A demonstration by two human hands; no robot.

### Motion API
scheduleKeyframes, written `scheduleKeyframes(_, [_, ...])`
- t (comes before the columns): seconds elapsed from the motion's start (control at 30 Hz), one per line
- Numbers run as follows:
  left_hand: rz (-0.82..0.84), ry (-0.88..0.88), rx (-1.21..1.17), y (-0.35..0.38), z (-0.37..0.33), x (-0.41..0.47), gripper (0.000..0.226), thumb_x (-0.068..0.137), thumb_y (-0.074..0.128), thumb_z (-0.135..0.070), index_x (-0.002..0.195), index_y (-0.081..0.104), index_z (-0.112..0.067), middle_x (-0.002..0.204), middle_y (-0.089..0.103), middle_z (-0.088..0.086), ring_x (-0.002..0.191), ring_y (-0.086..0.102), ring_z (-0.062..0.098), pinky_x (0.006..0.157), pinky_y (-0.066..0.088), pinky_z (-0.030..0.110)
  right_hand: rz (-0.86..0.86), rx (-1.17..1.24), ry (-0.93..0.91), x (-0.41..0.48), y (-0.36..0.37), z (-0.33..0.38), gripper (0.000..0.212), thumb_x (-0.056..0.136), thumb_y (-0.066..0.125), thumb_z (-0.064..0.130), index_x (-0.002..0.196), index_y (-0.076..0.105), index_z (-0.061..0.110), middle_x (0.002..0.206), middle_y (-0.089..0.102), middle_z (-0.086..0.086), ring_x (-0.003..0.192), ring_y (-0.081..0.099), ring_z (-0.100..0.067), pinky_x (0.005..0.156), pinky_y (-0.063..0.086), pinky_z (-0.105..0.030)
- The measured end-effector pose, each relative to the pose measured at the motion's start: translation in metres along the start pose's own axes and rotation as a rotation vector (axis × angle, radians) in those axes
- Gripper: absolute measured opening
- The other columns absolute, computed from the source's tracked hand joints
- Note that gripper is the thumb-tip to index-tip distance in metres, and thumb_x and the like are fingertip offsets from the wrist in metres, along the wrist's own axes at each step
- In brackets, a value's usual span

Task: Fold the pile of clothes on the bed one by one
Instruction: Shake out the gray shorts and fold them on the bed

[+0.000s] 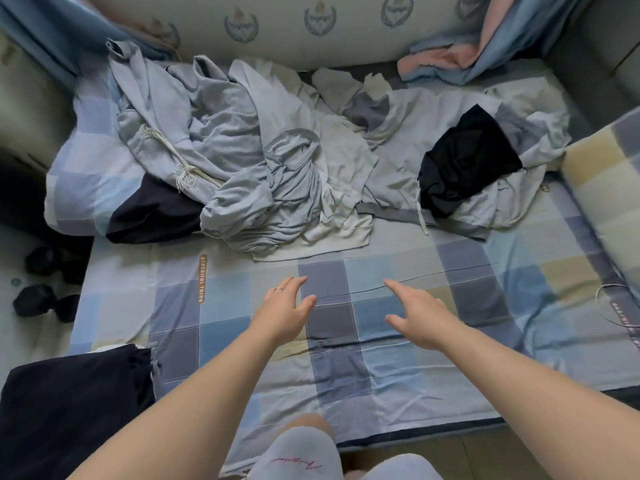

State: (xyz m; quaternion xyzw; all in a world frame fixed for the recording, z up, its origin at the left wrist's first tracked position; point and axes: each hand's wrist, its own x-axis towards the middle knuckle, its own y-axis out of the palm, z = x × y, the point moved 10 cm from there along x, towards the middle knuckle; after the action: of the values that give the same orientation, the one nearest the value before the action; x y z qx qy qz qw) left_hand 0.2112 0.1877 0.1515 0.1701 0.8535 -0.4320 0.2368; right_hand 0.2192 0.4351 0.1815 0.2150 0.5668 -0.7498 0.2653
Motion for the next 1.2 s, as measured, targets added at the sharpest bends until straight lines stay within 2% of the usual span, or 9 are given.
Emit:
scheduleKeyframes(0.3, [-0.084, -0.043, 0.085, 0.027, 0.054, 0.166, 0.055, 0.103, 0.048, -0.043, 0.154, 0.035, -0.026, 0.163, 0.030, 0.000, 0.149, 0.024, 0.027, 0.118, 0.027, 0.042, -0.122, 0.095, -0.078, 0.165, 0.029, -0.017, 0.072, 0.099, 0.053, 0.038, 0.159, 0.014, 0.031, 0.160, 0.032, 0.006, 0.146, 0.029, -0.020, 0.113, 0.030, -0.043])
scheduleKeyframes(0.43, [-0.076, -0.087, 0.185, 0.061, 0.119, 0.277, 0.064, 0.101, 0.051, -0.045, 0.157, 0.026, -0.027, 0.168, 0.015, 0.006, 0.154, 0.008, 0.029, 0.124, 0.016, 0.044, -0.171, 0.124, -0.098, 0.275, 0.074, -0.006, 0.073, 0.098, 0.055, 0.034, 0.159, 0.014, 0.030, 0.159, 0.033, 0.004, 0.146, 0.026, -0.021, 0.116, 0.029, -0.044])
scheduleKeyframes(0.53, [-0.198, -0.049, 0.319, 0.042, 0.148, 0.351, 0.074, 0.098, 0.053, -0.051, 0.159, 0.018, -0.028, 0.169, 0.006, 0.007, 0.155, 0.003, 0.031, 0.125, 0.009, 0.044, -0.177, 0.139, -0.123, 0.348, 0.103, 0.016, 0.075, 0.096, 0.057, 0.033, 0.159, 0.015, 0.032, 0.161, 0.027, 0.006, 0.149, 0.019, -0.019, 0.118, 0.024, -0.044])
scheduleKeyframes(0.7, [-0.240, -0.001, 0.352, 0.023, 0.194, 0.434, 0.076, 0.089, 0.034, -0.076, 0.155, 0.007, -0.052, 0.169, -0.004, -0.012, 0.154, 0.004, 0.020, 0.123, 0.013, 0.046, -0.333, 0.047, -0.238, 0.443, 0.090, 0.066, 0.081, 0.091, 0.063, 0.037, 0.158, 0.018, 0.036, 0.167, 0.016, 0.006, 0.154, 0.009, -0.024, 0.119, 0.017, -0.050])
scheduleKeyframes(0.8, [-0.297, 0.031, 0.388, 0.032, 0.207, 0.444, 0.067, 0.090, 0.025, -0.074, 0.152, 0.002, -0.060, 0.167, -0.010, -0.020, 0.154, 0.001, 0.014, 0.121, 0.011, 0.040, -0.327, -0.143, -0.285, 0.502, 0.081, 0.088, 0.087, 0.085, 0.065, 0.053, 0.157, 0.017, 0.044, 0.168, 0.008, 0.002, 0.153, 0.005, -0.033, 0.119, 0.014, -0.056])
scheduleKeyframes(0.9, [-0.361, 0.079, 0.354, 0.031, 0.209, 0.446, 0.059, 0.093, 0.019, -0.070, 0.151, 0.010, -0.061, 0.167, -0.004, -0.020, 0.153, 0.009, 0.017, 0.118, 0.019, 0.036, -0.277, -0.187, -0.270, 0.545, 0.087, 0.088, 0.075, 0.086, 0.061, 0.052, 0.153, 0.029, 0.045, 0.166, 0.018, -0.004, 0.149, 0.018, -0.039, 0.117, 0.014, -0.055])
scheduleKeyframes(1.03, [-0.439, 0.161, 0.345, 0.029, 0.209, 0.447, 0.054, 0.096, 0.019, -0.065, 0.149, 0.028, -0.058, 0.168, 0.012, -0.013, 0.151, 0.022, 0.024, 0.117, 0.028, 0.039, -0.381, -0.093, -0.296, 0.551, 0.085, 0.092, 0.059, 0.085, 0.042, 0.043, 0.141, 0.055, 0.035, 0.154, 0.044, -0.010, 0.134, 0.040, -0.044, 0.110, 0.028, -0.058])
scheduleKeyframes(1.1, [-0.499, 0.197, 0.387, 0.028, 0.208, 0.446, 0.049, 0.099, 0.024, -0.059, 0.146, 0.039, -0.055, 0.166, 0.021, -0.010, 0.148, 0.029, 0.026, 0.115, 0.033, 0.040, -0.352, -0.067, -0.270, 0.554, 0.083, 0.091, 0.057, 0.089, 0.034, 0.045, 0.143, 0.052, 0.040, 0.159, 0.038, -0.005, 0.140, 0.033, -0.041, 0.114, 0.023, -0.056])
scheduleKeyframes(1.2, [-0.539, 0.168, 0.375, 0.022, 0.202, 0.446, 0.042, 0.101, 0.031, -0.052, 0.133, 0.057, -0.047, 0.161, 0.034, -0.013, 0.141, 0.039, 0.028, 0.108, 0.040, 0.043, -0.215, -0.112, -0.256, 0.563, 0.080, 0.091, 0.049, 0.100, 0.039, 0.037, 0.148, 0.040, 0.048, 0.164, 0.024, 0.005, 0.149, 0.020, -0.033, 0.119, 0.016, -0.048])
